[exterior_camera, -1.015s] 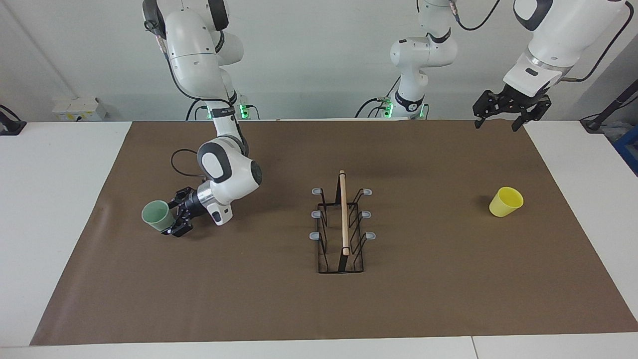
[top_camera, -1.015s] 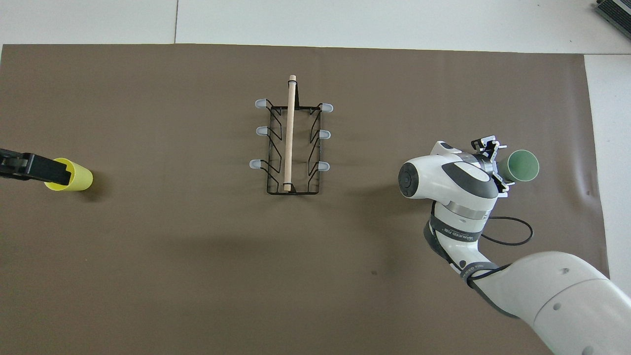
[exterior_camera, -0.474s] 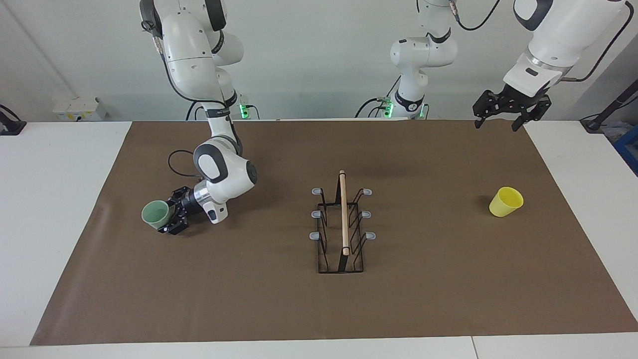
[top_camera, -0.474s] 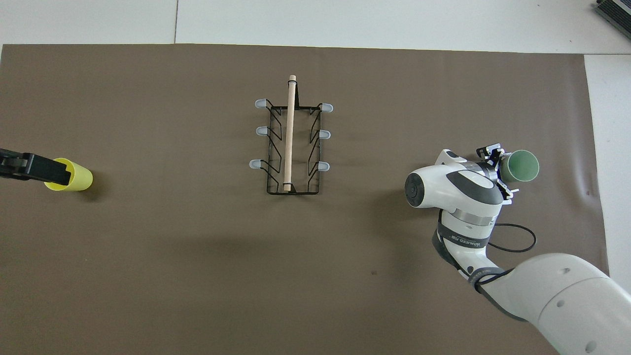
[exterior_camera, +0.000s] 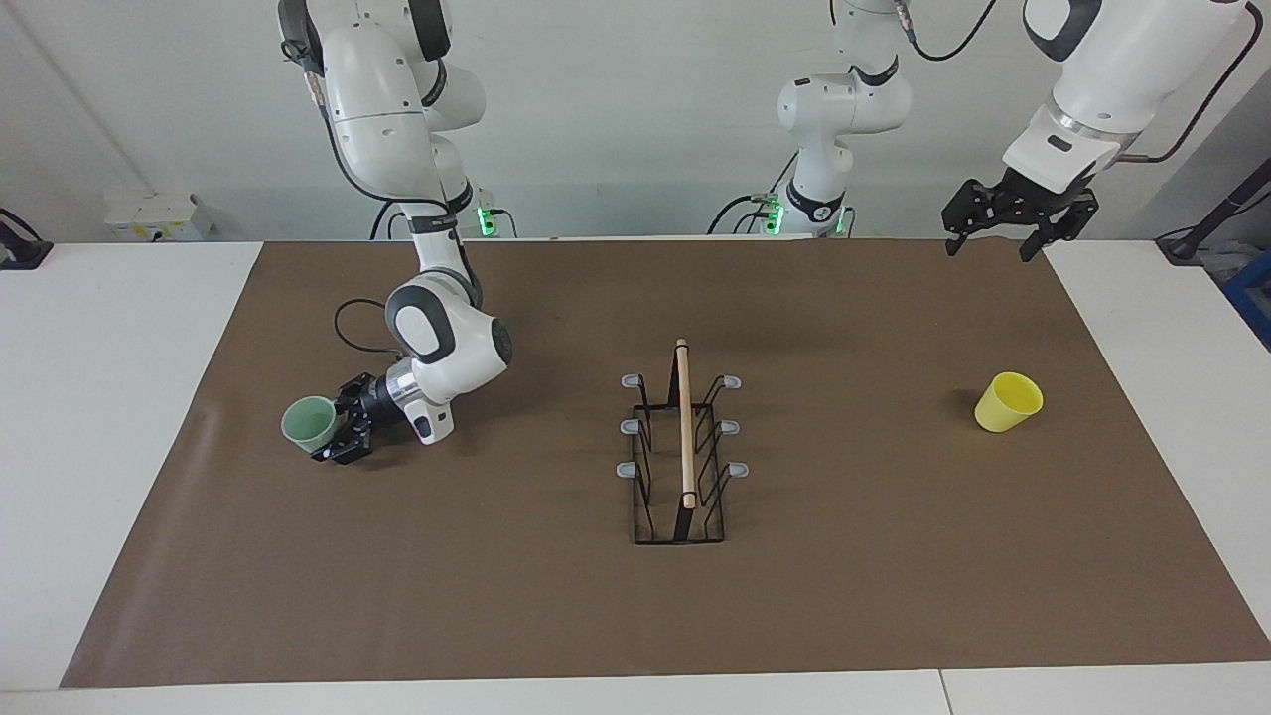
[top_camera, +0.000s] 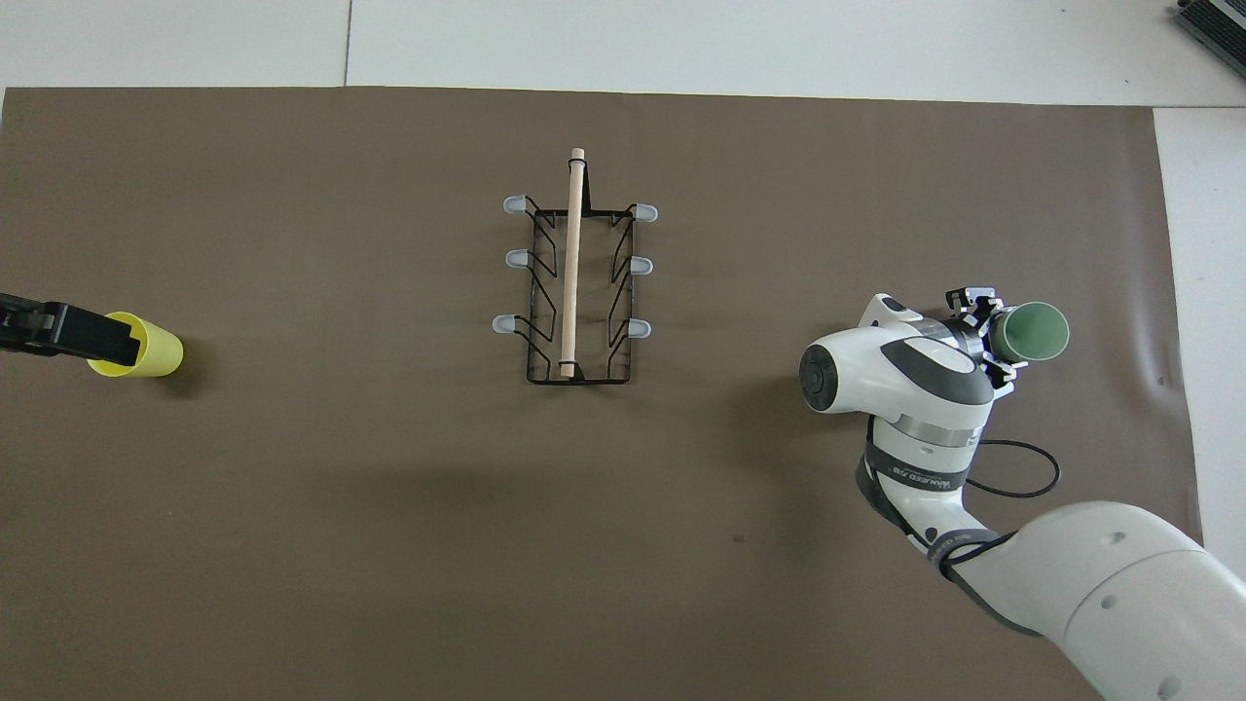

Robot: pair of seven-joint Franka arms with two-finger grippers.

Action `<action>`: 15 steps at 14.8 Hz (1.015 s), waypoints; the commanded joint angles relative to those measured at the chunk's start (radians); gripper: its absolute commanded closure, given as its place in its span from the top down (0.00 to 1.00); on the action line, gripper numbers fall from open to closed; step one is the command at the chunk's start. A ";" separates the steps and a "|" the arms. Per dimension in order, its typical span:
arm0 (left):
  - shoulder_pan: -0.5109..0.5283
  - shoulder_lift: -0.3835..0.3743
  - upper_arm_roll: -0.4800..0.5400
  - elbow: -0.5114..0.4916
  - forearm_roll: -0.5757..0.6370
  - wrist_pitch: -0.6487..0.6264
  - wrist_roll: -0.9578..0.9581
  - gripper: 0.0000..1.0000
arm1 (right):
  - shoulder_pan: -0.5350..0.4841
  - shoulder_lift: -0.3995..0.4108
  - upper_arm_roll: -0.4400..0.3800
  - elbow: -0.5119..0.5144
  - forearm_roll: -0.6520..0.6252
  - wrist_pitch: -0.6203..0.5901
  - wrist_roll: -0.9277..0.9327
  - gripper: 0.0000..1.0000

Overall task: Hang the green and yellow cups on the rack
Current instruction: 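Close the right gripper on the pale green cup's rim, then lift the green cup with the right gripper toward the rack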

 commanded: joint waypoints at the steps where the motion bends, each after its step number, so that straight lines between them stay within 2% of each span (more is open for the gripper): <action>1: 0.013 -0.014 -0.012 -0.014 0.017 -0.007 -0.007 1.00 | -0.015 -0.028 0.007 -0.032 -0.035 0.022 0.026 0.00; 6: 0.015 -0.014 -0.012 -0.014 0.017 -0.007 -0.007 1.00 | 0.003 -0.028 0.009 0.005 0.011 -0.009 0.056 0.00; 13: 0.015 -0.014 -0.012 -0.013 0.017 -0.007 -0.007 1.00 | -0.005 -0.103 0.010 0.113 0.258 -0.011 0.004 0.00; 15: 0.007 -0.012 -0.013 -0.013 0.017 -0.001 -0.006 1.00 | -0.020 -0.130 0.009 0.160 0.385 0.002 -0.030 0.00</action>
